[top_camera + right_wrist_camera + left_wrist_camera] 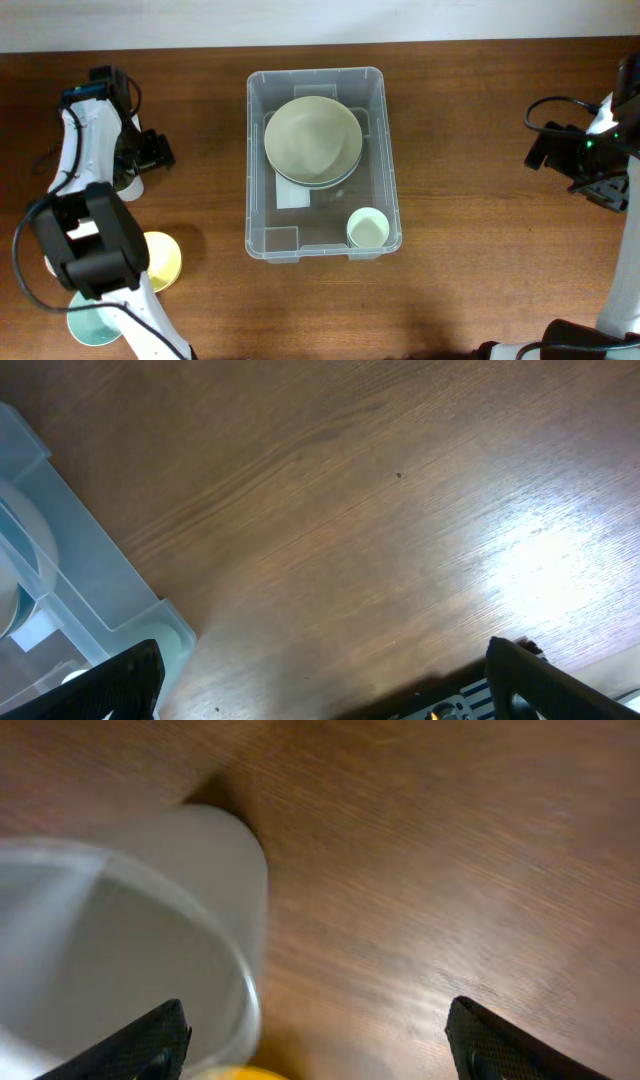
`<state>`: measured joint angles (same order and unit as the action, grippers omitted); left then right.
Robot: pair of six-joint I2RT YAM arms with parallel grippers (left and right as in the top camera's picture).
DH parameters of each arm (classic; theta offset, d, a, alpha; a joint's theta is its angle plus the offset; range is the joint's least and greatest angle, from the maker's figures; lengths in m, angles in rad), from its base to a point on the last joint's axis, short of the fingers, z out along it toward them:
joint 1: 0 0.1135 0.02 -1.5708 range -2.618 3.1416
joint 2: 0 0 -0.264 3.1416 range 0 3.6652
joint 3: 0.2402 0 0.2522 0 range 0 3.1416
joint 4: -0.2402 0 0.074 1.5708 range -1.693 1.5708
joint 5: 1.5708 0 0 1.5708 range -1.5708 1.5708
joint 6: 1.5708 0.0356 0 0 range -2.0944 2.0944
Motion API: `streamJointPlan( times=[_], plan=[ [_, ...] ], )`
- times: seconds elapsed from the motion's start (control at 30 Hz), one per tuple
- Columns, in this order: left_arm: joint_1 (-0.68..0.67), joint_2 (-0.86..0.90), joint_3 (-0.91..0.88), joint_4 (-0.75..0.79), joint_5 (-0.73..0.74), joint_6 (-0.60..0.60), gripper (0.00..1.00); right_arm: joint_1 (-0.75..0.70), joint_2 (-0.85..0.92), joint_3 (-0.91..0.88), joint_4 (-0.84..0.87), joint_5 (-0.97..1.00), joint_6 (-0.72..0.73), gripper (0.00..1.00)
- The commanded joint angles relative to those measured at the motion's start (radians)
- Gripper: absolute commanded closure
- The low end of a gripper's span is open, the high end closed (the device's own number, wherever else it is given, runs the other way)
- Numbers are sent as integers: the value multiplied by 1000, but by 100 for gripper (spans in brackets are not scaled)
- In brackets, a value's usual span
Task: Pack container
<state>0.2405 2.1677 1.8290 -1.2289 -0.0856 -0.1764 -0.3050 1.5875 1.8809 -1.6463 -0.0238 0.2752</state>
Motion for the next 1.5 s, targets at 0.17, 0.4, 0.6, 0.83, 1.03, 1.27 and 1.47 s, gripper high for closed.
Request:
streamJointPlan(
  times=[0.17,0.4,0.6,0.83,1.03,1.27,1.47],
  plan=[
    [39,63,3,20,10,13,26,3,2,0,-7,16,-9,2],
    [39,63,3,17,15,13,93,3,2,0,-7,16,-9,2],
    [29,31,10,0,19,13,99,3,3,0,-6,17,-9,2],
    [-68,-166,77,-68,110,13,99,3,3,0,-3,17,-9,2],
    [-262,-387,98,-74,124,13,99,3,3,0,-3,17,-9,2],
    [-616,-494,98,-88,129,13,99,3,3,0,-3,16,-9,2],
    [-857,-463,92,-89,195,12,99,3,3,0,-5,16,-9,2]
  ],
)
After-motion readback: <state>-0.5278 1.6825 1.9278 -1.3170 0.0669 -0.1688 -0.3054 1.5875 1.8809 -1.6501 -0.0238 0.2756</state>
